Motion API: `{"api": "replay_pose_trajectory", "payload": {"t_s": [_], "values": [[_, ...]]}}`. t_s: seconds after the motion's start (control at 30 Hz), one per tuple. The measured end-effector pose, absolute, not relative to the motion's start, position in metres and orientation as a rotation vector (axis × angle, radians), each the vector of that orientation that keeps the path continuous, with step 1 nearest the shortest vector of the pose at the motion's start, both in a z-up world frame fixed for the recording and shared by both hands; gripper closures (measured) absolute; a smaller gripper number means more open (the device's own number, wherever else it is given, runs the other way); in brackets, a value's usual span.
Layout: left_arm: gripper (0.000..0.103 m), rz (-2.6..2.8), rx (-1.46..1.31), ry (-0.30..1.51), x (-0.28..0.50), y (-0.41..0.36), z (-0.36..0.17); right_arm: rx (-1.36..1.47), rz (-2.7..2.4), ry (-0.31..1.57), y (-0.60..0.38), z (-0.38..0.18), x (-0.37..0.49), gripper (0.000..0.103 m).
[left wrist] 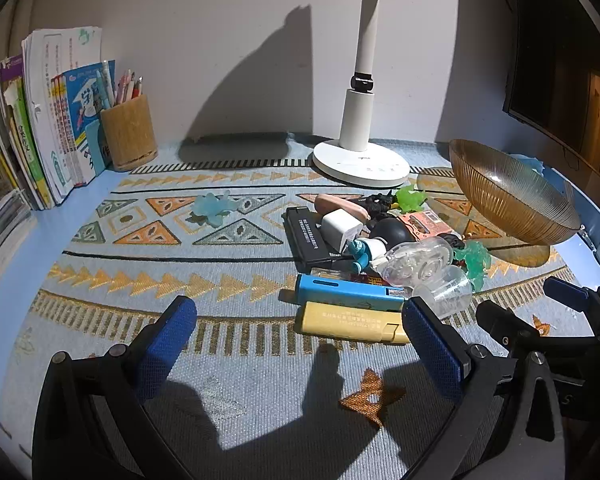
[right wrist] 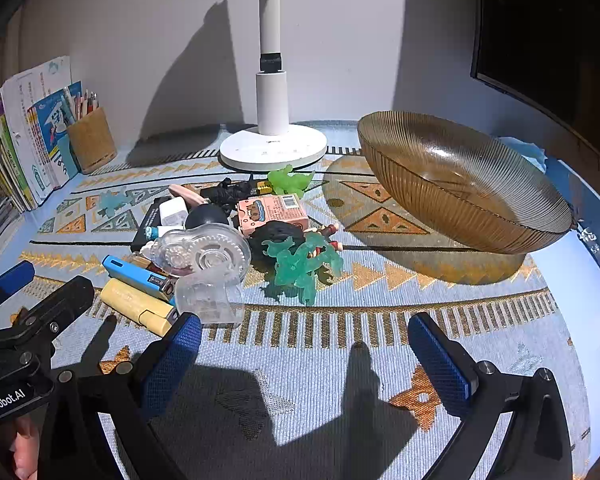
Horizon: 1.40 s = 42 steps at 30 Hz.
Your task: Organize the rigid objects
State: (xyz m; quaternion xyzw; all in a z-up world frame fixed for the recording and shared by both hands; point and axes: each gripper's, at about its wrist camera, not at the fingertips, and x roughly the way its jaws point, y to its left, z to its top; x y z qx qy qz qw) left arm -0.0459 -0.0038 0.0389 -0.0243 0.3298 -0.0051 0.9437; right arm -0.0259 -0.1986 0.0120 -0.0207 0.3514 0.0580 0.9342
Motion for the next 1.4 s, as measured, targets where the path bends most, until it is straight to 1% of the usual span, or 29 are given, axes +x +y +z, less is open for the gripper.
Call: {"api": "replay_pose_trajectory", "payload": {"t_s": [0.67,0.9,1.0,1.07,1.2,1.33,1.4], "values": [[0.001,-0.011,-0.053,0.683,-0.043,-0.003,0.038,-0.036,0.118,0.730,-0.198,0.011,-0.024,0.000],[0.001,-0.002,-0.066,0.702,-0.041,0.001,0.039,-0.038,0.120,0.769,-0.200,0.012,-0.022,0.000],[0.001,-0.026,-0.099,0.748,-0.035,0.015,0.046,-0.008,0.151,0.791,-0.208,0.014,-0.021,0.000],[0.001,-0.025,-0.094,0.733,-0.033,0.028,0.060,0.005,0.160,0.822,-0.216,0.018,-0.020,0.000],[0.001,-0.042,-0.041,0.725,-0.017,0.054,0.084,0.089,0.179,0.833,-0.240,0.032,-0.013,0.000],[0.001,-0.088,0.042,0.820,0.025,0.071,0.075,0.172,0.211,0.944,-0.251,0.033,0.018,0.000],[0.001,-0.097,0.077,0.847,0.043,0.079,0.067,0.185,0.209,0.975,-0.250,0.030,0.026,0.003]]}}
